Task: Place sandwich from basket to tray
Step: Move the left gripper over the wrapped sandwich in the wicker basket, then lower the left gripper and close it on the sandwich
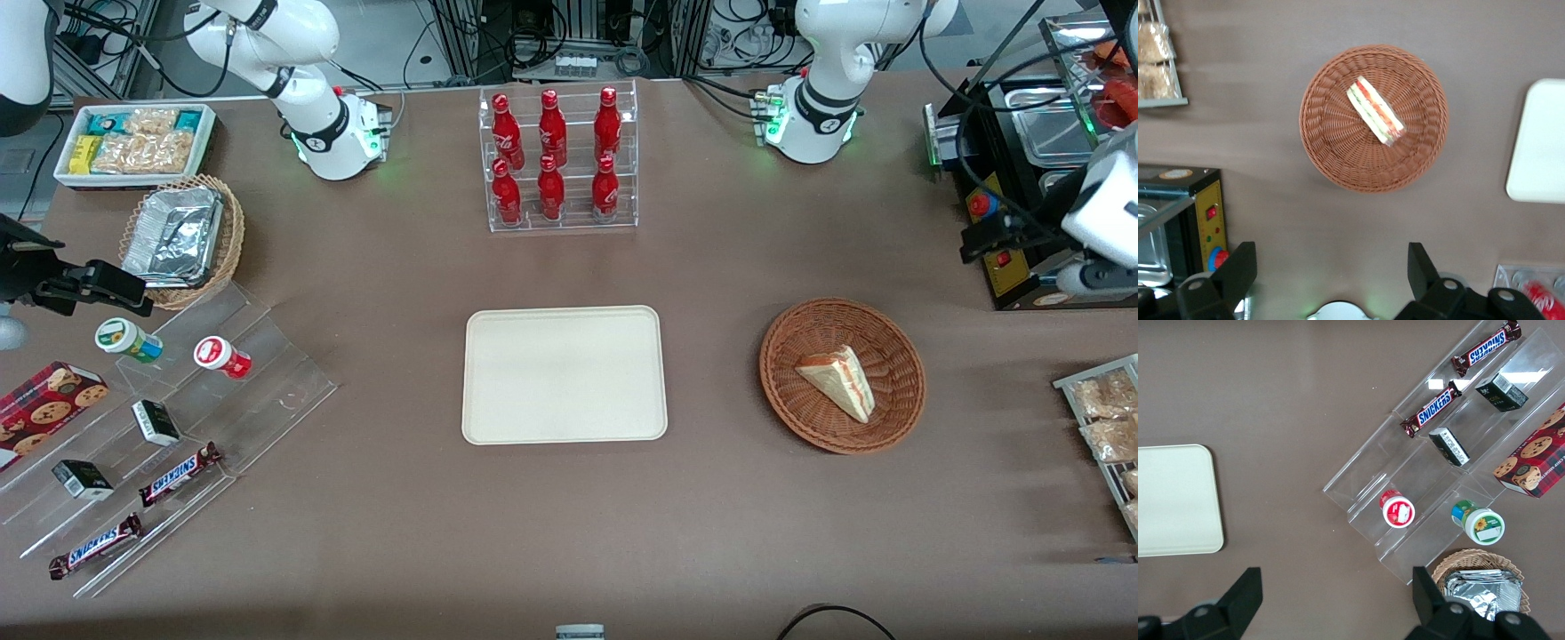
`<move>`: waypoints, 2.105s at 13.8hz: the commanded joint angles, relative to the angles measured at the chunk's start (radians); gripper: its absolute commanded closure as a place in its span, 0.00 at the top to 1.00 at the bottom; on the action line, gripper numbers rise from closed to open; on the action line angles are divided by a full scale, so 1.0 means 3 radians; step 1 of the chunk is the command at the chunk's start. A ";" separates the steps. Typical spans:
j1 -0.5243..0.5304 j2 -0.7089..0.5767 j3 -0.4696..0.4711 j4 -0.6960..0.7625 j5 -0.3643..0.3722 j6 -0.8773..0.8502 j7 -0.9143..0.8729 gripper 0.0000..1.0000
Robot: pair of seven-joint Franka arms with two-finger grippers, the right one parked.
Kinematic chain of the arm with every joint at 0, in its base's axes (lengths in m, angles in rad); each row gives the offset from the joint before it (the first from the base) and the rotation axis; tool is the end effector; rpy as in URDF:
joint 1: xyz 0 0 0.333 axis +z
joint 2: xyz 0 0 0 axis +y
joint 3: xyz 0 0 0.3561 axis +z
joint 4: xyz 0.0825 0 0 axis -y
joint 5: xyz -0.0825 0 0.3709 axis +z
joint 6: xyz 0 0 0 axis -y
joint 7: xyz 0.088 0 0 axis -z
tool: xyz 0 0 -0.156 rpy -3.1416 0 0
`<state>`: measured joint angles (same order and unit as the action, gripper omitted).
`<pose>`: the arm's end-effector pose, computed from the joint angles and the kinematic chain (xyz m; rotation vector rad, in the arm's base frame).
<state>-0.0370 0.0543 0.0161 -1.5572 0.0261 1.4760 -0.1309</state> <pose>0.5417 -0.0073 0.5850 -3.0928 -0.1714 0.2064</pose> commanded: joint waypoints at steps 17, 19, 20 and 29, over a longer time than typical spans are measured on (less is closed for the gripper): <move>-0.0188 0.0484 -0.0059 -0.2064 0.0143 0.3363 -0.2493 1.00; -0.0188 0.0484 -0.0064 -0.2096 0.0143 0.3363 -0.2499 1.00; -0.0194 0.0489 -0.0064 -0.2111 0.0143 0.3368 -0.2499 1.00; -0.0250 0.0678 -0.0089 -0.2147 0.0138 0.3501 -0.2504 1.00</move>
<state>-0.1046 0.2474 -0.0110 -2.1935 0.0688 2.4985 -0.8628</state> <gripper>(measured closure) 0.000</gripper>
